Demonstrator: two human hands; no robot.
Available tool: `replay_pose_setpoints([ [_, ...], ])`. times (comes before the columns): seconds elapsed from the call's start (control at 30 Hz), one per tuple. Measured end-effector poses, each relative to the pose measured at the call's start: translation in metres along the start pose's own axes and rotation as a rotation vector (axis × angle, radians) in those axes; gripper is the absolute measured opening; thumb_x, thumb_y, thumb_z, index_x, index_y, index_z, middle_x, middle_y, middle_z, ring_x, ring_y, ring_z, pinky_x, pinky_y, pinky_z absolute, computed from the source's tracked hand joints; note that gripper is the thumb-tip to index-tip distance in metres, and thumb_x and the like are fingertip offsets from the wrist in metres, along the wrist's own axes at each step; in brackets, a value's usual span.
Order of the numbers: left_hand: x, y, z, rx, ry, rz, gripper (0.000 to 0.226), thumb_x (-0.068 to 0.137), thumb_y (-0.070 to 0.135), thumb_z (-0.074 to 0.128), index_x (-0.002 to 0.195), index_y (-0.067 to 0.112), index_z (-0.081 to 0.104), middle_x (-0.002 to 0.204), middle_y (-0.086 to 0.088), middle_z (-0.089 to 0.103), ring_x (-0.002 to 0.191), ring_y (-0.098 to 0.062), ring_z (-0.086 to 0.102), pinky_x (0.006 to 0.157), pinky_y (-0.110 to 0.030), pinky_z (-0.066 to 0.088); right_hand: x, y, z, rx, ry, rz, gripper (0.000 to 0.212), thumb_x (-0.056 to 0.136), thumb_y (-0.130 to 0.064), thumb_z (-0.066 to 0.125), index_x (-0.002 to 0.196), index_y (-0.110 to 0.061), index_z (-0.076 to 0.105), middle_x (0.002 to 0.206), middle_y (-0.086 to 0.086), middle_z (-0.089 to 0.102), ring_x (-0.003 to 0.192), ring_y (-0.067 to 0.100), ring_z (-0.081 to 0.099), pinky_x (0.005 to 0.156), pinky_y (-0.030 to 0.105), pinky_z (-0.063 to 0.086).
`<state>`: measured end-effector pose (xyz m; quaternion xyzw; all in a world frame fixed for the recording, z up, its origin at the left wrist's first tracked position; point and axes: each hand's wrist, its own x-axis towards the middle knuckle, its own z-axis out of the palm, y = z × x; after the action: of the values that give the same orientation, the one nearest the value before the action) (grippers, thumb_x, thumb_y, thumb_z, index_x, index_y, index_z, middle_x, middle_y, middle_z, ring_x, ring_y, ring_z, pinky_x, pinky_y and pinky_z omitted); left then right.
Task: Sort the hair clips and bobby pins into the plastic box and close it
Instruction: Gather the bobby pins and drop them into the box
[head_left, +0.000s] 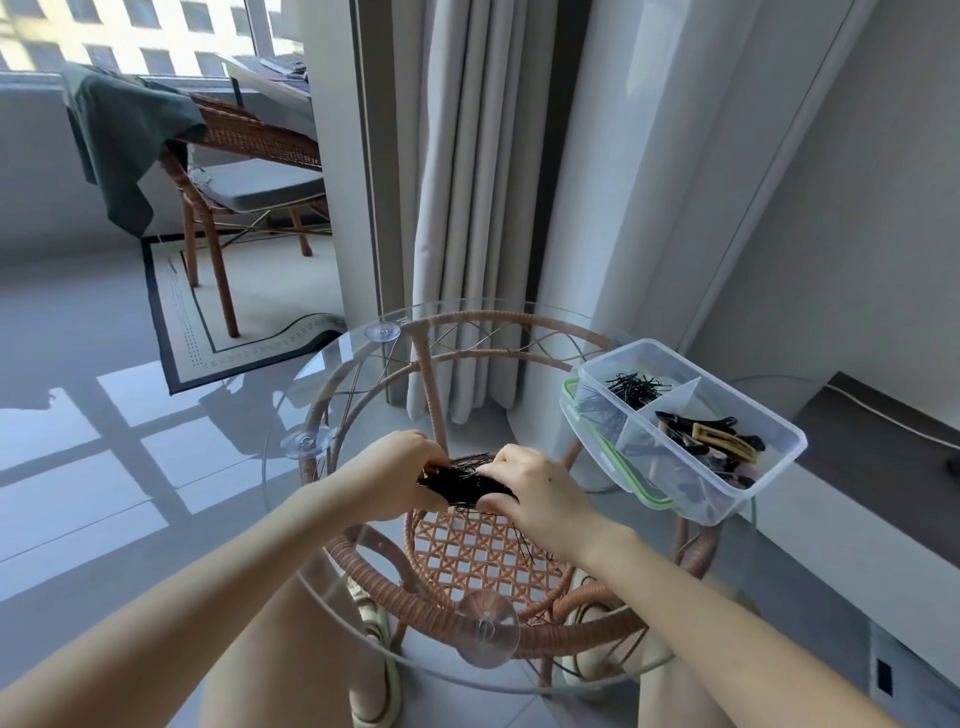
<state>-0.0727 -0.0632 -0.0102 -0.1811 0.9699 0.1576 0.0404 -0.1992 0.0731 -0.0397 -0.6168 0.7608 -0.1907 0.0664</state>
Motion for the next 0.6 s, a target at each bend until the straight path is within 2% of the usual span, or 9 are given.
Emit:
replay_pose_setpoints([
  [0.13,-0.001,-0.005,-0.002,-0.027,0.001,0.025,0.043,0.078,0.03,0.069,0.118,0.018,0.061,0.108,-0.002,0.064,0.094,-0.016,0.058,0.087,-0.032,0.05,0.001,0.002,-0.011,-0.023,-0.004,-0.071,0.024,0.089,-0.018,0.057,0.106,-0.003,0.066,0.093,0.014,0.062,0.091,0.026,0.054,0.081,0.034,0.043],
  [0.27,-0.004,-0.011,-0.004,-0.062,-0.011,0.038,0.054,0.076,0.032,0.071,0.126,0.017,0.055,0.115,-0.001,0.061,0.099,-0.014,0.057,0.09,-0.029,0.049,0.002,0.0,-0.027,-0.03,-0.019,-0.059,0.023,0.09,-0.021,0.056,0.099,-0.004,0.07,0.091,0.013,0.063,0.089,0.024,0.055,0.072,0.023,0.032],
  [0.37,-0.004,-0.012,-0.005,-0.064,-0.019,0.049,0.058,0.074,0.034,0.072,0.127,0.02,0.053,0.117,0.0,0.059,0.101,-0.014,0.056,0.091,-0.028,0.048,0.002,-0.002,-0.044,0.043,-0.004,-0.049,0.02,0.088,-0.021,0.06,0.096,-0.007,0.072,0.087,0.01,0.064,0.084,0.023,0.058,0.077,0.03,0.043],
  [0.53,-0.004,-0.007,-0.003,-0.068,-0.025,0.075,0.057,0.073,0.034,0.074,0.125,0.023,0.055,0.116,0.001,0.057,0.102,-0.014,0.055,0.092,-0.028,0.047,0.0,0.001,-0.071,0.138,0.016,-0.028,0.013,0.083,-0.018,0.067,0.091,-0.01,0.074,0.082,0.004,0.067,0.079,0.015,0.059,0.076,0.026,0.046],
  [0.6,-0.001,-0.003,-0.002,-0.054,-0.023,0.076,0.057,0.073,0.035,0.073,0.126,0.024,0.055,0.117,0.001,0.057,0.102,-0.015,0.055,0.091,-0.03,0.047,-0.001,0.003,-0.083,0.185,0.045,0.006,0.012,0.081,-0.017,0.068,0.091,-0.012,0.074,0.079,-0.002,0.067,0.076,0.008,0.059,0.073,0.02,0.045],
])
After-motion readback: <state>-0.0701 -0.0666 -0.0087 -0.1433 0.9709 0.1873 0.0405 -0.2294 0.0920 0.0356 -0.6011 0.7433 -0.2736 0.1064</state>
